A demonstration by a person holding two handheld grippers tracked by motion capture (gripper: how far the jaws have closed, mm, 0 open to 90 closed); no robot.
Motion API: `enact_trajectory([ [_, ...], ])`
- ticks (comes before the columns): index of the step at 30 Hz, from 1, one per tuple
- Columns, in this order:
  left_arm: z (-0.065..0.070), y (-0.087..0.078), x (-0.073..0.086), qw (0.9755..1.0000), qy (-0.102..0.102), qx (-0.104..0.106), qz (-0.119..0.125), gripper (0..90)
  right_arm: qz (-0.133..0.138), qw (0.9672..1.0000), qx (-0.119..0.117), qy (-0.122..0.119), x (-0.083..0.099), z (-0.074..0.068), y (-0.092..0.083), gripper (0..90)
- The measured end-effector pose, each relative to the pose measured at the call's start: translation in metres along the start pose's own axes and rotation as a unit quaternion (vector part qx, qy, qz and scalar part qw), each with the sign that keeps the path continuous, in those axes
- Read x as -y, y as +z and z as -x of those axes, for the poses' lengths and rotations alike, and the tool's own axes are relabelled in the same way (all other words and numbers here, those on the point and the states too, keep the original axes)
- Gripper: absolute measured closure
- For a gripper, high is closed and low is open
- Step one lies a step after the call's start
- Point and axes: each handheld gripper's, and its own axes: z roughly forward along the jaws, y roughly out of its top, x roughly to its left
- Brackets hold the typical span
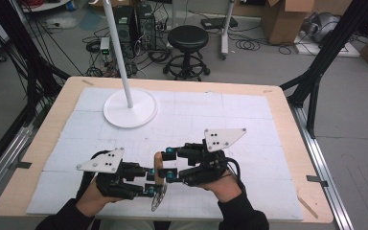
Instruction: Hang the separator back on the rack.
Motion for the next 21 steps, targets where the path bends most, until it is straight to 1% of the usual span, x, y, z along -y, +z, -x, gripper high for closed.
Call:
enact_trajectory([
  [2,0.0002,0.0001,0.0,1.0,-0.002,0.002,0.0,69.7,-0.003,0.9999,-0.012,-0.004,0.0023,0.0006,0.0012,67.3],
  [4,0.0003,0.0004,0.0002,1.0,-0.003,0.005,0.001,69.8,0.002,0.9998,-0.019,-0.002,0.0045,0.0001,0.0017,69.2],
  [5,0.0004,0.0006,0.0003,1.0,-0.003,0.006,0.001,69.7,0.003,0.9998,-0.02,0.006,0.0052,0.0,0.0019,69.7],
  [6,0.0007,0.0009,0.0004,1.0,-0.004,0.006,0.002,69.6,0.005,0.9998,-0.018,0.008,0.0055,-0.0004,0.0022,69.8],
  [7,0.0006,0.0011,0.0003,1.0,-0.007,0.001,0.004,69.0,0.008,0.9999,-0.01,0.004,0.0053,-0.0015,0.0025,70.3],
  [8,0.0002,0.0008,0.0002,0.9999,-0.011,-0.009,0.01,69.0,0.008,0.9999,-0.01,0.004,0.0053,-0.0015,0.0025,70.3],
  [9,-0.0025,0.0004,-0.0006,0.9986,-0.034,-0.037,0.02,49.6,0.008,0.9998,0.02,-0.003,0.0043,-0.0043,0.0032,70.7],
  [10,-0.0025,0.0004,-0.0006,0.9986,-0.034,-0.037,0.02,44.1,0.011,0.9993,0.036,-0.002,0.0037,-0.0043,0.0035,70.7],
  [11,-0.0032,-0.0002,-0.0007,0.9981,-0.038,-0.044,0.02,44.1,0.011,0.9993,0.036,-0.002,0.0037,-0.0043,0.0035,70.7],
  [12,-0.0039,-0.0014,-0.0006,0.9977,-0.034,-0.055,0.02,41.9,0.014,0.9988,0.046,0.0,0.0034,-0.0043,0.0034,70.7],
  [13,-0.0039,-0.002,-0.0004,0.9973,-0.033,-0.062,0.02,41.4,0.02,0.9976,0.066,0.002,0.0031,-0.0044,0.0029,70.7],
  [14,-0.004,-0.0031,-0.0001,0.9967,-0.03,-0.073,0.019,40.4,0.024,0.9967,0.078,0.001,0.0029,-0.0042,0.0027,70.7],
  [15,-0.0045,-0.0038,-0.0001,0.9961,-0.029,-0.081,0.019,39.2,0.027,0.9951,0.095,0.005,0.0028,-0.0043,0.002,70.7],
  [16,-0.0052,-0.0044,0.0,0.9955,-0.028,-0.089,0.02,38.0,0.036,0.9918,0.123,0.01,0.0027,-0.0045,0.0014,70.7],
  [17,-0.0056,-0.0051,0.0,0.9947,-0.027,-0.098,0.02,38.0,0.036,0.9918,0.123,0.01,0.0027,-0.0045,0.0014,70.7],
  [18,-0.0058,-0.0054,0.0001,0.9936,-0.025,-0.108,0.021,37.3,0.04,0.9899,0.135,0.014,0.0027,-0.0048,0.0013,70.7],
  [21,-0.0057,-0.0069,0.0003,0.9909,-0.019,-0.132,0.022,37.3,0.05,0.982,0.181,0.016,0.0019,-0.0076,0.002,70.7],
])
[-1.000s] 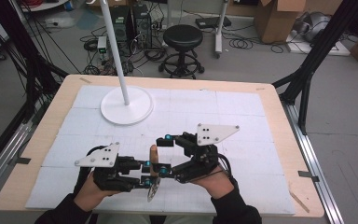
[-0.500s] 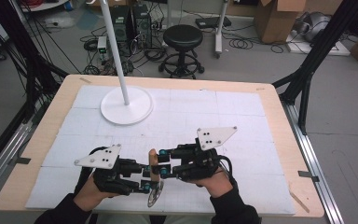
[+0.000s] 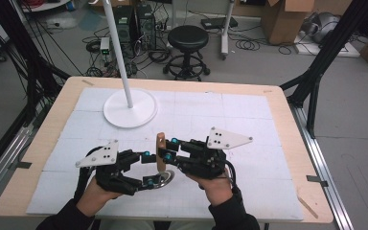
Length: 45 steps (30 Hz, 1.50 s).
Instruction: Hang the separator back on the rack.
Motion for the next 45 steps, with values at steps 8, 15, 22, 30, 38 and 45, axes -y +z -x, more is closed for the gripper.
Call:
enact_trajectory([
  [8,0.001,0.0,0.0,0.9996,0.004,-0.027,-0.003,41.2,-0.008,0.9971,0.074,-0.015,-0.001,-0.015,0.011,70.7],
  [15,0.002,-0.002,-0.002,0.9989,0.006,-0.047,0.001,47.4,-0.006,0.9966,0.082,-0.007,0.003,-0.021,0.016,70.7],
  [22,0.002,-0.002,-0.002,0.999,0.005,-0.043,-0.006,61.4,-0.01,0.997,0.076,0.002,0.007,-0.023,0.022,70.7],
  [30,0.001,-0.003,-0.001,0.9987,0.006,-0.048,-0.015,72.0,-0.009,0.9966,0.081,0.008,0.01,-0.022,0.021,70.3],
  [38,-0.002,-0.003,0.001,0.9984,-0.003,-0.051,-0.023,72.5,0.003,0.9882,0.153,-0.001,0.011,-0.013,-0.014,27.3],
  [45,-0.017,-0.007,-0.006,0.9972,-0.024,-0.07,-0.006,72.5,-0.051,0.9692,0.238,-0.038,0.023,0.003,-0.07,19.9],
])
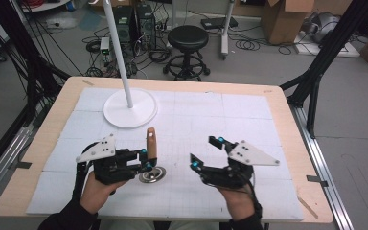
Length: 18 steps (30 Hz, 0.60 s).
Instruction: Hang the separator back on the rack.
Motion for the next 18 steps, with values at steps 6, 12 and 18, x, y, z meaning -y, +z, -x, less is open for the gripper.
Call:
enact_trajectory([
  [6,-0.024,-0.003,-0.025,0.9995,0.005,-0.03,-0.006,72.5,0.012,0.9986,0.041,0.031,0.017,0.035,-0.035,19.7],
  [12,-0.054,-0.004,-0.059,0.9987,-0.002,-0.051,-0.002,72.5,0.021,0.9973,0.057,0.041,0.02,0.047,-0.047,18.7],
  [18,-0.08,-0.004,-0.097,0.9991,-0.013,-0.04,0.011,72.5,0.022,0.9965,0.066,0.047,0.022,0.052,-0.051,16.3],
])
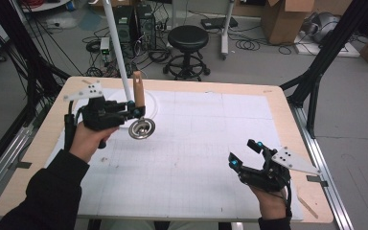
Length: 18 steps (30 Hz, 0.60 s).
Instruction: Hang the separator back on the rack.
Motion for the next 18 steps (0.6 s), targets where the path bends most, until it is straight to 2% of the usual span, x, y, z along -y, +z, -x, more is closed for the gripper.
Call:
enact_trajectory([
  [6,-0.019,-0.003,-0.029,0.9998,-0.01,-0.008,0.013,72.5,-0.001,1.0,-0.002,0.001,0.001,0.0,0.002,16.3],
  [9,-0.037,-0.006,-0.049,0.9994,-0.022,-0.013,0.025,72.4,-0.005,1.0,-0.004,0.003,0.002,0.001,0.005,16.3],
  [10,-0.037,-0.006,-0.049,0.9994,-0.022,-0.013,0.025,72.5,-0.006,1.0,-0.005,0.004,0.003,0.001,0.006,16.3],
  [18,-0.064,-0.015,-0.078,0.999,-0.015,-0.029,0.03,72.4,-0.01,0.9999,-0.004,0.008,0.004,0.002,0.006,16.3],
])
